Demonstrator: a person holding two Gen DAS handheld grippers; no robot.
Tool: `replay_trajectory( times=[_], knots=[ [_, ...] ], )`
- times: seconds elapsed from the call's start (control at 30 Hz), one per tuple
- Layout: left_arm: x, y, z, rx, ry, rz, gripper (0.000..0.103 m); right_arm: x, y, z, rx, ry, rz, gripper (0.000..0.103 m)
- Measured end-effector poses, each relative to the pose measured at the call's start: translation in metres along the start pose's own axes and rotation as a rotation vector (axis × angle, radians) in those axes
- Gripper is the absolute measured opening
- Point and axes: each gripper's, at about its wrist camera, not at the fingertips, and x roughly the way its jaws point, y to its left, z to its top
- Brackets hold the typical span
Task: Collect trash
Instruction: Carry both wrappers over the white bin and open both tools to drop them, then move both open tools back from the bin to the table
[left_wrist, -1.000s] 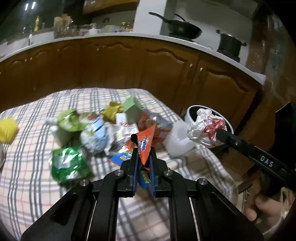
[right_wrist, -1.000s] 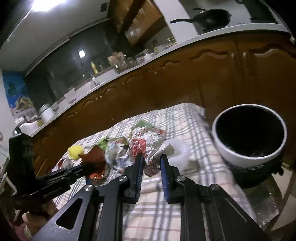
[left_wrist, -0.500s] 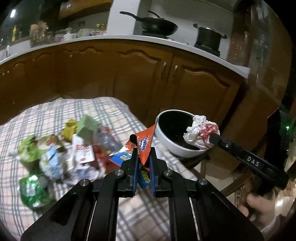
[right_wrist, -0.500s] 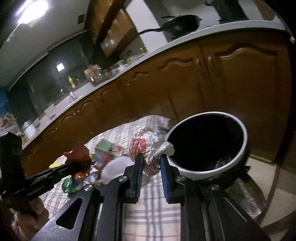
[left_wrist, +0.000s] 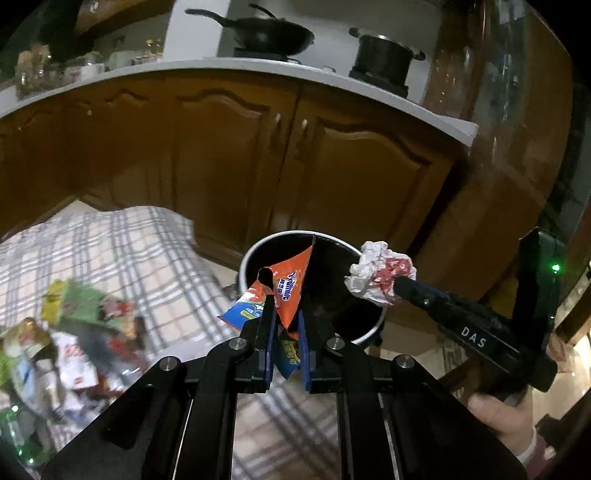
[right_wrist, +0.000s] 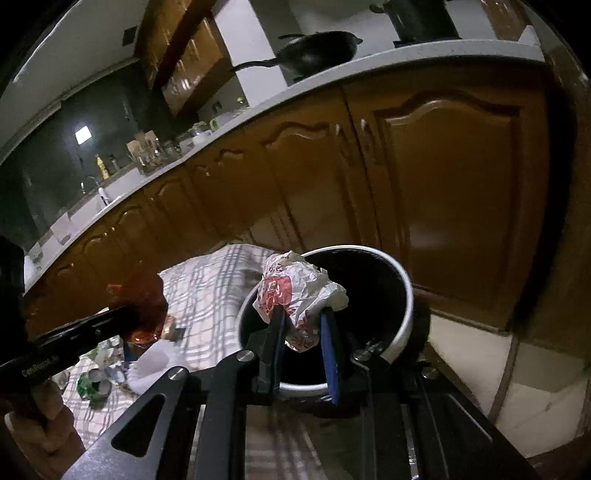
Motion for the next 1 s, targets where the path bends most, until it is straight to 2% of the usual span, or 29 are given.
replay_trajectory(
  times=[0.3,0.53,0.7,0.8,0.87,0.93,1.0],
  knots=[
    [0.062,-0.019,0.020,0.016,0.065,-0.023,0.009,0.023,-0.022,0.011,0.002,0.052,-0.015,0.019],
    [0.101,-0.015,0.014,0.000,0.127,-0.010,0.009,0.045,-0.030,0.011,0.004,0.091,-0.021,0.019],
    [0.114,-0.014,0.013,0.002,0.152,-0.010,0.010,0.056,-0.036,0.013,0.011,0.109,-0.028,0.022],
    [0.121,-0.015,0.013,-0.001,0.174,-0.004,0.018,0.060,-0.040,0.014,0.018,0.121,-0.030,0.023],
    [0.121,-0.014,0.012,-0.006,0.176,-0.001,0.034,0.062,-0.042,0.013,0.028,0.127,-0.035,0.028],
    [0.116,-0.014,0.011,-0.011,0.167,0.000,0.042,0.061,-0.045,0.014,0.040,0.126,-0.038,0.041],
    [0.110,-0.016,0.010,-0.012,0.160,-0.001,0.045,0.058,-0.046,0.013,0.049,0.118,-0.036,0.048]
  ],
)
